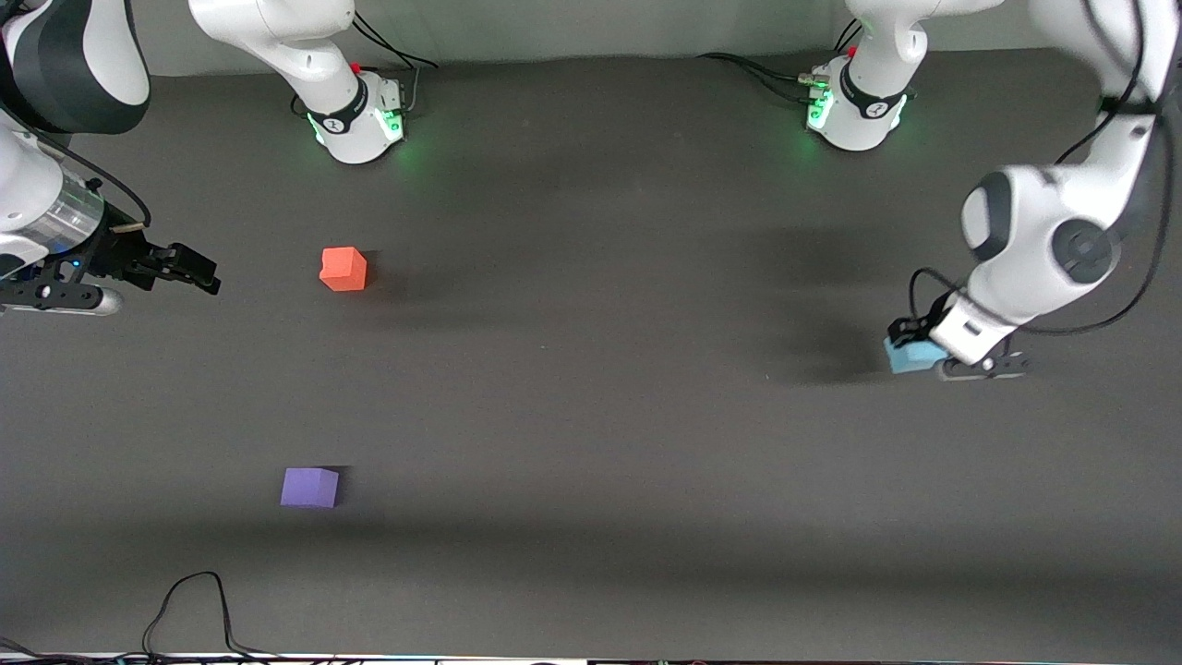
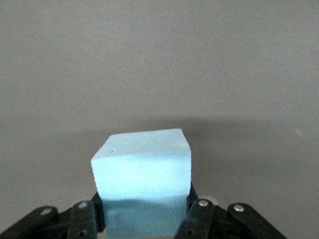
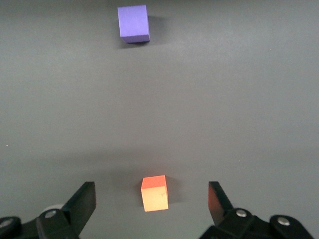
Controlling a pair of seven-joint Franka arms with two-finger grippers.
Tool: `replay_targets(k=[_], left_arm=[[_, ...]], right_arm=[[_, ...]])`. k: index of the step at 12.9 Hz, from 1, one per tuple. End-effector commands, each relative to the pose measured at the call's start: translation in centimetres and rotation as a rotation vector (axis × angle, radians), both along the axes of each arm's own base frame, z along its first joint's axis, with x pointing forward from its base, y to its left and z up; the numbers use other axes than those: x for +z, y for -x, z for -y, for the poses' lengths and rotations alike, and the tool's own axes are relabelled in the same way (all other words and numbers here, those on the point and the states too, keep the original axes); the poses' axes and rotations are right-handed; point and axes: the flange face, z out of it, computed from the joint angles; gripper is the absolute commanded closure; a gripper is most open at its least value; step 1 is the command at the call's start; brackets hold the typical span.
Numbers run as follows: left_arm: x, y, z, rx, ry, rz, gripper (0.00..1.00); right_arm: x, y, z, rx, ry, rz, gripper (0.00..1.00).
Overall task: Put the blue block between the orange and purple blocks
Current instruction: 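Lift the blue block with the left gripper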
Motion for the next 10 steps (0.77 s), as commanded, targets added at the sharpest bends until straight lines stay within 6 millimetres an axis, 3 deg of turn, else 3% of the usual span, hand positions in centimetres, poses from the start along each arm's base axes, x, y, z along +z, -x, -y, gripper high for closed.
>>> replay_targets(k=[1,4,6,8,10], left_arm=[[11.6,2.8,0.4,0.004,-0.015,-0.036,1.00],[21.3,3.0,0.6,-0.003,-0.015,-0.072,1.00],[24.0,3.1,2.3,-0.006,-0.017,-0.063,1.00],[25.6,3.1,7.3,-0.014,-0.020,-0.051,1.00],[25.9,2.9,16.2,0.029,-0.029,-0.038,1.00]], right_arm=[[4.1,0.5,-0.5,-0.002,-0.004,0.004,0.00],[5.2,0.8,-0.6,0.002,-0.004,0.007,0.00],[5.1,0.7,-0.3,-0.001,-0.005,0.011,0.00],[4.5,0.2,0.3,0.021,-0.026,0.010,0.00],[4.0,-0.1,1.4,0.032,-0.049,0.010,0.00]])
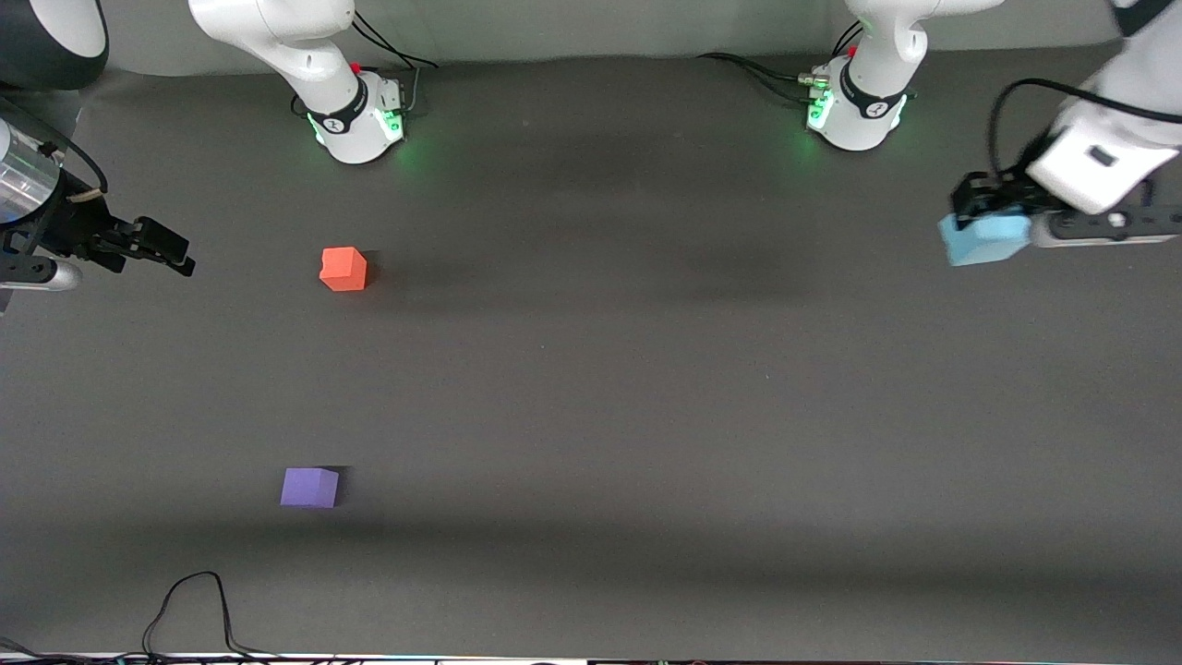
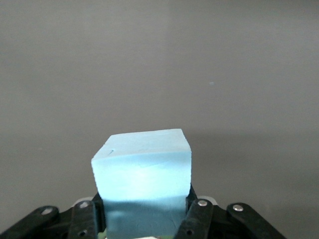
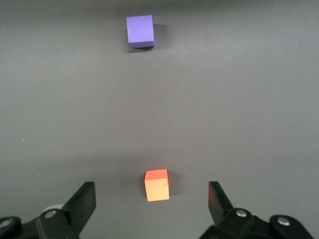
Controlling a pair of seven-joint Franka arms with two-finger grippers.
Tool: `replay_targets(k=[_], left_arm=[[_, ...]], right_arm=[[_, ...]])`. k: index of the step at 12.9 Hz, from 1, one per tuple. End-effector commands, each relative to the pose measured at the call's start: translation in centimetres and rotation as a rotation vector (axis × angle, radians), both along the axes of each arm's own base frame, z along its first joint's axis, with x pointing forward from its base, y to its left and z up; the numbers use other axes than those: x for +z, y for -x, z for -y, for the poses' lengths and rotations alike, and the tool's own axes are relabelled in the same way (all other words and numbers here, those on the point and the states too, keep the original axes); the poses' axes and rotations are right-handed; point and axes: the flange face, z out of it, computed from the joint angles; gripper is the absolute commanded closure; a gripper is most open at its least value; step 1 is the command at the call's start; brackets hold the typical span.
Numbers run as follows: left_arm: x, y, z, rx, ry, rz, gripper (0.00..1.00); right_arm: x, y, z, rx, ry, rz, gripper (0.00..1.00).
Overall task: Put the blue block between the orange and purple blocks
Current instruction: 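Carry the blue block to the table middle and lower it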
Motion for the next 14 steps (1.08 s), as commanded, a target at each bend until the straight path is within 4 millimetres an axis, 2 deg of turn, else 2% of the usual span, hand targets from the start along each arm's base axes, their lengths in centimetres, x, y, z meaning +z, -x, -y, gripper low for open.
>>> replay_targets(k=[1,2,4,5,6,7,9,11,14], left_arm=[[0.4,-0.7,12.2,0.062,-0.001,-0.008,1.00],[0.1,-0.5,16.9,0.095,0.012,-0.013,1.00],[-2.7,-0.8,26.7,0.195,0.060,-0.029,1.00],[-4.4,0.1,31.9,0.214,0.072,0.003,1.00],[-6.6,1.1,36.2,0.232,0.094,0.027,1.00],[-8.9,1.8,39.5,0.257,0.121,0.047,1.00],[-14.6,3.8,44.7,0.251,0.112,0.094,1.00],[-20.4,5.4,47.6,0.222,0.066,0.105,1.00],[-28.3,6.8,49.7,0.221,0.010,0.134,1.00]], right_arm=[[-0.4,-0.6,1.1,0.016,-0.027,0.002,0.00],[-0.5,-0.6,1.0,0.014,-0.027,-0.001,0.00],[-0.5,-1.1,1.1,0.020,-0.016,-0.001,0.00],[-0.7,-1.5,1.1,0.020,-0.015,-0.003,0.00],[-0.7,-1.8,1.0,0.017,-0.015,-0.003,0.00],[-0.9,-2.0,0.8,0.015,-0.013,-0.006,0.00],[-1.4,-2.3,0.8,0.012,-0.014,-0.011,0.00],[-2.1,-2.8,0.6,0.009,-0.011,-0.013,0.00],[-2.7,-3.1,0.5,-0.002,-0.008,-0.022,0.00]])
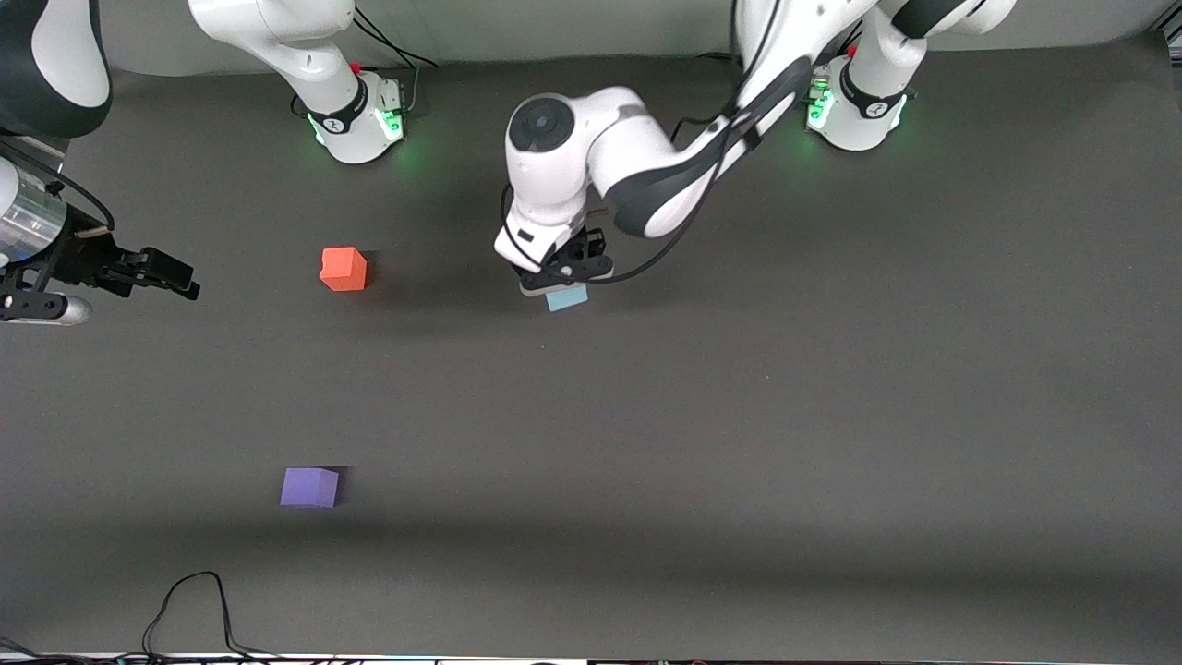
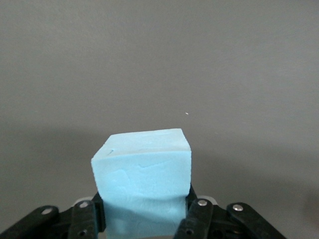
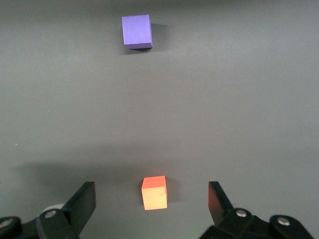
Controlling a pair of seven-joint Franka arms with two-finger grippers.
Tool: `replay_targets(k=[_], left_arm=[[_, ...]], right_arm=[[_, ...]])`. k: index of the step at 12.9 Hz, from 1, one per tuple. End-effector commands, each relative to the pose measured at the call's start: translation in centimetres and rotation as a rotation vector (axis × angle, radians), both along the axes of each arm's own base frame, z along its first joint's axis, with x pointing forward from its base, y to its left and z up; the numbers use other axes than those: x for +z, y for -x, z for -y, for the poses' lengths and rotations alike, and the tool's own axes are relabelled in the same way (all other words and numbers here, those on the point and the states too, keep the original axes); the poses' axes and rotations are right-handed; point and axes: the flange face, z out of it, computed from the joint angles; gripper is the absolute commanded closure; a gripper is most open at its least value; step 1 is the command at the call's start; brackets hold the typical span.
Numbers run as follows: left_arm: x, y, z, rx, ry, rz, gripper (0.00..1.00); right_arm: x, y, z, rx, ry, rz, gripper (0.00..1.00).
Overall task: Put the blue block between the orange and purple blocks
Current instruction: 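Carry the blue block to the table middle and lower it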
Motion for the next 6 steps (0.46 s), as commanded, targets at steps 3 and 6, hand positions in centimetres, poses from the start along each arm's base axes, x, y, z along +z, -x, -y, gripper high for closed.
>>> replay_targets(k=[3,6], left_arm=[[-10.3,0.1,2.2,0.008,-0.037,0.072,1.00],[-13.2,0.1,2.2,0.006,-0.029,0.064,0.91]], right_arm=[[-0.2,-0.8,-0.4,-0.012,-0.005,-0.002,0.00],[-0.4,-0.8,-0.5,-0.020,-0.005,-0.006,0.00]])
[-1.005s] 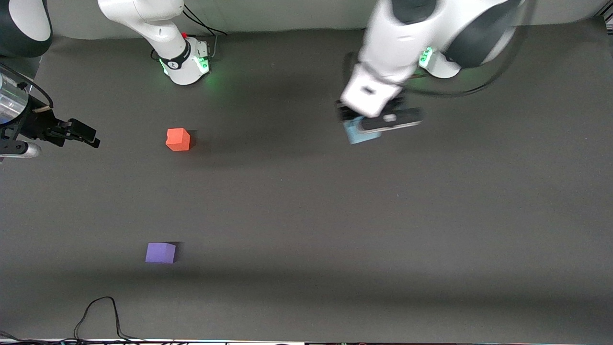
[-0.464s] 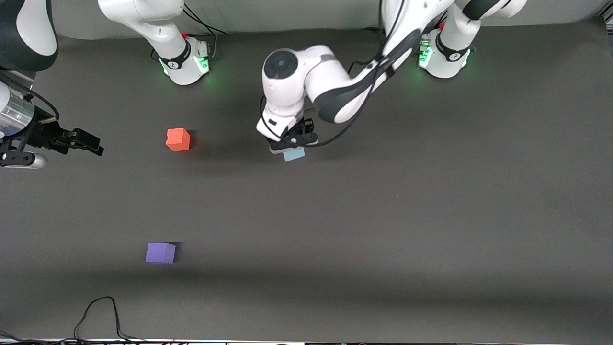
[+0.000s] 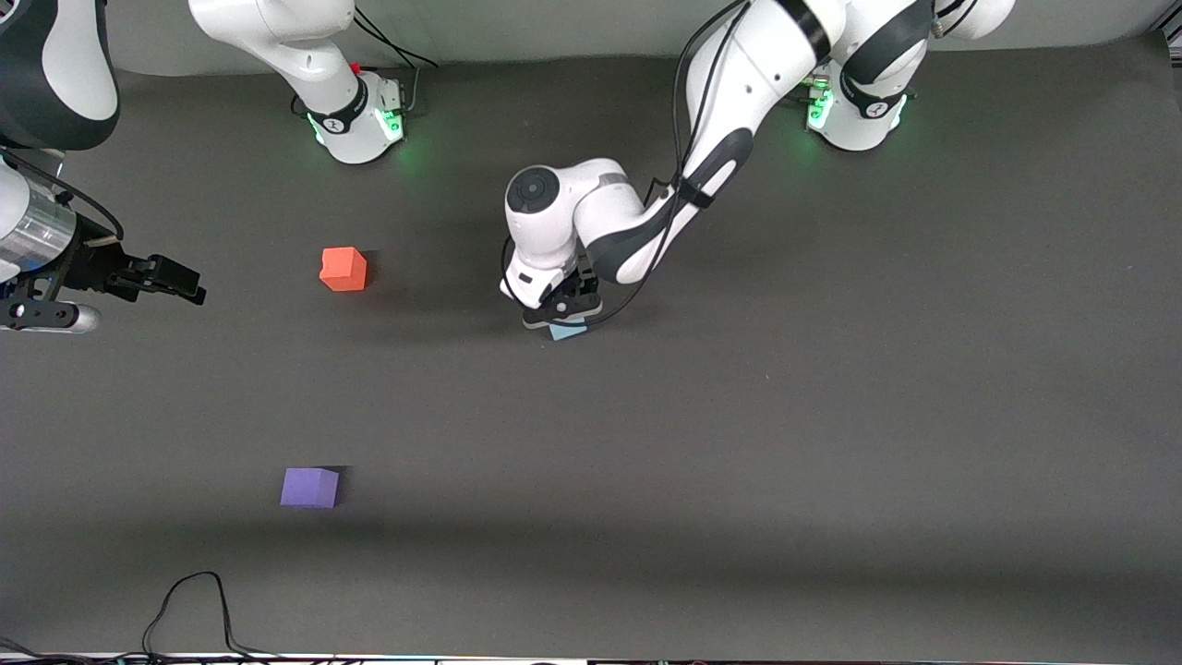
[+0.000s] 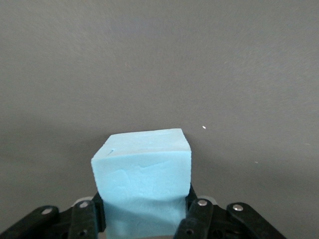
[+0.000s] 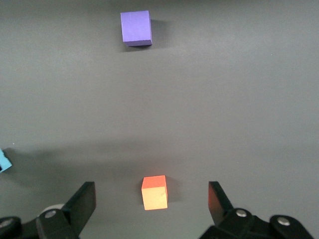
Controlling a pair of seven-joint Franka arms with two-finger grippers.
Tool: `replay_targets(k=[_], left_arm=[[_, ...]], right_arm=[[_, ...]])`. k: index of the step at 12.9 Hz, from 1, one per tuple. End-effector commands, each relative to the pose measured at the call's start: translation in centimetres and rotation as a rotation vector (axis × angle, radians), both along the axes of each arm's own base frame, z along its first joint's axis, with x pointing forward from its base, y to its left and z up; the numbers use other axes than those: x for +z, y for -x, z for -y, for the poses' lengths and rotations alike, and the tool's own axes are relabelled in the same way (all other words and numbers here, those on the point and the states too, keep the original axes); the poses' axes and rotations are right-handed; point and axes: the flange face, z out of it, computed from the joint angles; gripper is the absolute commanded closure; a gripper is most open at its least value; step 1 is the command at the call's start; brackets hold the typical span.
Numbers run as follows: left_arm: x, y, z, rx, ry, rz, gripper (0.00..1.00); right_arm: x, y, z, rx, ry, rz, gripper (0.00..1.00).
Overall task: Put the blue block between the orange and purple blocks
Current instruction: 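Carry the blue block to the table middle and lower it, then open the left gripper while the right gripper reaches toward the block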
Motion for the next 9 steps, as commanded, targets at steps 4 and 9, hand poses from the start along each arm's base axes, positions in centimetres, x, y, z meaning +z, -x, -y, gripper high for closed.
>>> replay_targets(k=[4,9], left_arm=[[2.4,-2.1,-0.3,0.027,0.000,0.055,0.00],[12.7,-5.4,-3.7,0.008,-0.071,0.068,0.00]], right_arm=[[0.6,-0.4,-0.9,-0.021,-0.006,0.009,0.00],[1.0,-0.1,-6.8,-0.031,0.004,0.005,0.00]])
